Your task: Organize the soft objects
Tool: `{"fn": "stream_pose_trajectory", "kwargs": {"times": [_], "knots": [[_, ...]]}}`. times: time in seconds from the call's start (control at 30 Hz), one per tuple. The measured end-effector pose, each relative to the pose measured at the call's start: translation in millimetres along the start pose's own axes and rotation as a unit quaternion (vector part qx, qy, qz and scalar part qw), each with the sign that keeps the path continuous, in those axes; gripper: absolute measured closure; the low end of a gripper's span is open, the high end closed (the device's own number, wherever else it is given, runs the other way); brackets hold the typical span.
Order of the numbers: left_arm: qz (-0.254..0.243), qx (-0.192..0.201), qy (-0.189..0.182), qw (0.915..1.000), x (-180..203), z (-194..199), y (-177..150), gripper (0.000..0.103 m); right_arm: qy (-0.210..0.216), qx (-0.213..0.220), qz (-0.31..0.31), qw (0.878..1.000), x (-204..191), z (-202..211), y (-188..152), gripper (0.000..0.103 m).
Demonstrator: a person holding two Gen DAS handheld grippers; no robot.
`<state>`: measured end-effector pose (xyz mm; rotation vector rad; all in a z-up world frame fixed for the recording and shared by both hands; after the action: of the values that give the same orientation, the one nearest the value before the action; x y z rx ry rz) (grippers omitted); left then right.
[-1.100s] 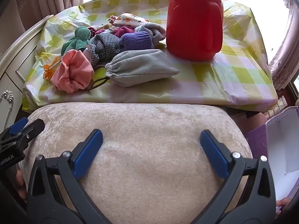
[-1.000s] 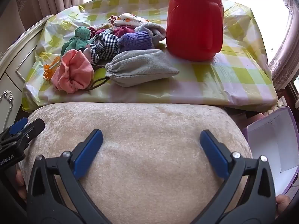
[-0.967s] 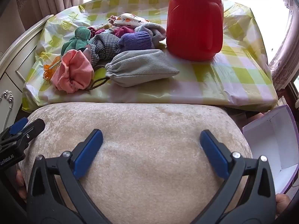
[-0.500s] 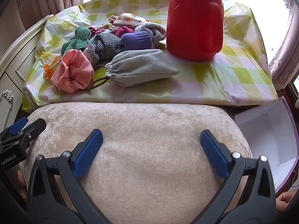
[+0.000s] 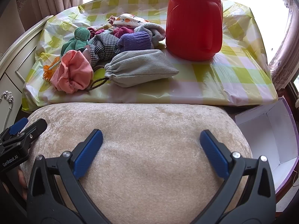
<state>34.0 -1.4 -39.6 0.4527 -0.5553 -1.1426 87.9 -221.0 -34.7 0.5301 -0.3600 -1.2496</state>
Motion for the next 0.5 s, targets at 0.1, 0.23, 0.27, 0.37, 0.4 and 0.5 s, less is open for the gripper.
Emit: {"fn": "stream_pose_trajectory", "kwargs": {"times": [0.1, 0.23, 0.27, 0.37, 0.4, 0.5], "knots": [[0.001, -0.001, -0.002, 1.0, -0.6, -0.2, 0.5, 0.0, -0.001, 0.003, -0.001, 1.0, -0.5, 0.2, -0.6, 0.0], [0.002, -0.001, -0.002, 1.0, -0.8, -0.8, 0.2, 0.0, 0.0, 0.003, -0.002, 1.0, -0.3, 0.5, -0.2, 0.0], [0.001, -0.002, -0.002, 1.0, -1.0, -0.9, 0.1, 0.0, -0.001, 0.004, -0.003, 1.0, -0.4, 0.4, 0.0, 0.0], [0.0, -0.003, 0.001, 1.0, -0.9, -1.4, -0.1, 0.0, -0.022, 0.005, 0.009, 1.0, -5.4, -0.6, 0.7, 0.0], [0.0, -0.003, 0.001, 1.0, -1.4, -1.5, -0.1, 0.0, -0.025, 0.005, 0.011, 1.0, -6.2, -0.3, 0.8, 0.0], [0.0, -0.002, 0.001, 1.0, -0.3, -1.7, -0.5, 0.0, -0.016, 0.006, 0.004, 1.0, -3.5, 0.2, 1.2, 0.0]]}}
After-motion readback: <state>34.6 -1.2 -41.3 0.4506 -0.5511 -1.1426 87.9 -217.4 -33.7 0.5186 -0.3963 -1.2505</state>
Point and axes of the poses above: each gripper's, at about its wrist camera, not at the fingertips, and z roughly against the way its jaws point, x to its right, y to its top, the point moved 5 cm from there along -z, roughly the way its jaws point, and after that the axes turned 5 degrees about z, right-handed, at the moved point
